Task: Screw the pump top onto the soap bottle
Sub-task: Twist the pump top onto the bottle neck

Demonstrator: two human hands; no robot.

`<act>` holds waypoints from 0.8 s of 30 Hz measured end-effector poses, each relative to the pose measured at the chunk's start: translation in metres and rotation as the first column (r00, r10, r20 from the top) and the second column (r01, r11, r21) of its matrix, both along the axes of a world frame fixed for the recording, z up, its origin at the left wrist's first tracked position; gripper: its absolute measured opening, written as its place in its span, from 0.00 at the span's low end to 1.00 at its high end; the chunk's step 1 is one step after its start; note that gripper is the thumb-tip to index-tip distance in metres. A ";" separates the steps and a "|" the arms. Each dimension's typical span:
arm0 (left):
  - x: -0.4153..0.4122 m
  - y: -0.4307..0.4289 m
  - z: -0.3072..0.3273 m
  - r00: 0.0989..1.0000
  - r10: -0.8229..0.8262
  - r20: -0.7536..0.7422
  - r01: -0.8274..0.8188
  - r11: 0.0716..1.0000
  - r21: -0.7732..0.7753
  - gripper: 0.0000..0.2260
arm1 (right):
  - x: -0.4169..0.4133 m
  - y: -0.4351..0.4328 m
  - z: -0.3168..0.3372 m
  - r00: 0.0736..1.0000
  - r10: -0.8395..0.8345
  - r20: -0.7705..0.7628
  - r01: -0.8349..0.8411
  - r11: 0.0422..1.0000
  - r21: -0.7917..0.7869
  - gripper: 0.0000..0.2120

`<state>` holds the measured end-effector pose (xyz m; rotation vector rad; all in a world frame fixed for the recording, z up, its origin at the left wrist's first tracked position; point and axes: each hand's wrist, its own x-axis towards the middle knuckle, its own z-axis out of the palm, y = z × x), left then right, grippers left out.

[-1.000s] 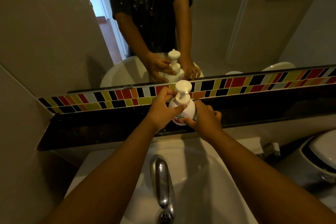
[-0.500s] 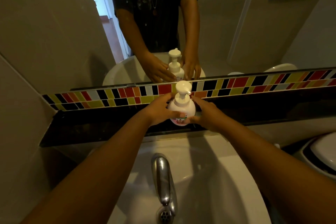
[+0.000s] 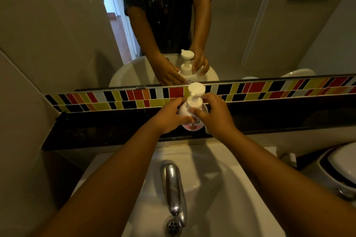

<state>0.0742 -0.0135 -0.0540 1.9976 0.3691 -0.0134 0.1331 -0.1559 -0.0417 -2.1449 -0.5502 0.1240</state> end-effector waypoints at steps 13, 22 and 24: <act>0.002 0.000 -0.001 1.000 0.003 -0.009 -0.003 1.000 0.004 0.31 | 0.006 -0.003 0.011 0.989 0.133 -0.059 -0.138 0.986 -0.096 0.24; 0.000 0.001 -0.003 1.000 0.003 0.007 -0.003 1.000 -0.002 0.30 | -0.002 0.002 0.009 1.000 0.014 0.003 -0.014 0.996 -0.083 0.27; 0.001 0.000 -0.002 1.000 0.002 0.004 -0.002 1.000 0.003 0.30 | 0.001 0.004 0.013 0.996 0.048 -0.076 -0.052 0.997 -0.052 0.31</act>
